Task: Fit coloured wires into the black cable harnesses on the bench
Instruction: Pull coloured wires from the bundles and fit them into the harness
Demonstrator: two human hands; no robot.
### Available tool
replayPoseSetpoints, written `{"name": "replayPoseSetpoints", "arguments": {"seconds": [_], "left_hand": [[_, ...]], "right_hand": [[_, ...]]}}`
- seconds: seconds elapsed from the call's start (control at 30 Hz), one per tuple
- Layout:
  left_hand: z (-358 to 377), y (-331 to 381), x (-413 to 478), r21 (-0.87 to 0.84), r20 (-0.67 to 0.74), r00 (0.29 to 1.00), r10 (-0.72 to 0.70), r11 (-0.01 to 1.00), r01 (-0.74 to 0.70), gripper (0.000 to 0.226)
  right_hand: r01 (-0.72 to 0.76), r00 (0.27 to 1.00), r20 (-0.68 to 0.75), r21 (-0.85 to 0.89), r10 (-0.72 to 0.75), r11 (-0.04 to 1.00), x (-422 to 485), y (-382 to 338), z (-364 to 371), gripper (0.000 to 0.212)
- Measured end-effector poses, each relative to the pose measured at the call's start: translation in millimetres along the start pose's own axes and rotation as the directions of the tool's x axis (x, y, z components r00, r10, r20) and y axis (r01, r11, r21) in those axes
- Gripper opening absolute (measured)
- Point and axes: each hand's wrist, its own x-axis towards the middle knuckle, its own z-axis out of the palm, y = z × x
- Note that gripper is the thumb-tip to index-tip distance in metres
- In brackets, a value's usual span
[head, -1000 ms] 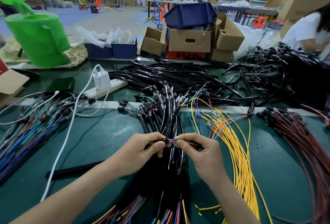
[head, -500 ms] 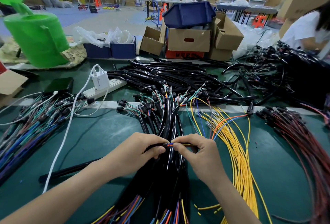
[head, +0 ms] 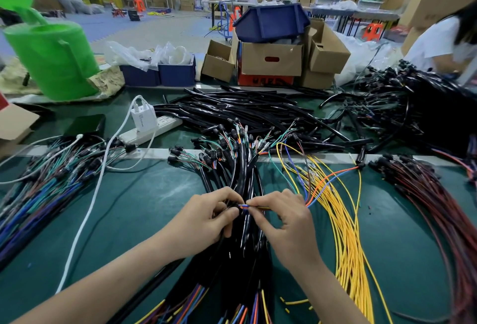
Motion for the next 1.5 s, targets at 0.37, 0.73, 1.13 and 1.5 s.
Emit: {"name": "replayPoseSetpoints", "arguments": {"seconds": [0.37,0.73,1.13,1.5], "left_hand": [[-22.1,10.0,2.5,0.185,0.210,0.977,0.040,0.979,-0.080,0.017],[-23.5,14.7,6.1,0.096,0.322,0.946,-0.022,0.995,-0.010,0.010],[-20.9,11.5,6.2,-0.140,0.395,0.913,-0.107,0.975,0.175,0.015],[-18.1,14.9,6.6,-0.308,0.404,0.905,-0.134,0.911,0.273,0.020]], "right_hand": [[-0.169,0.974,0.191,0.234,0.125,0.957,4.1,1.4,-9.5,0.007],[-0.201,0.960,0.243,0.253,0.140,0.946,4.6,1.5,-11.3,0.006],[-0.294,0.931,0.309,0.321,0.193,0.900,5.1,0.4,-12.1,0.003],[-0.298,0.937,0.276,0.315,0.213,0.901,5.8,-0.9,-12.3,0.009]]}}
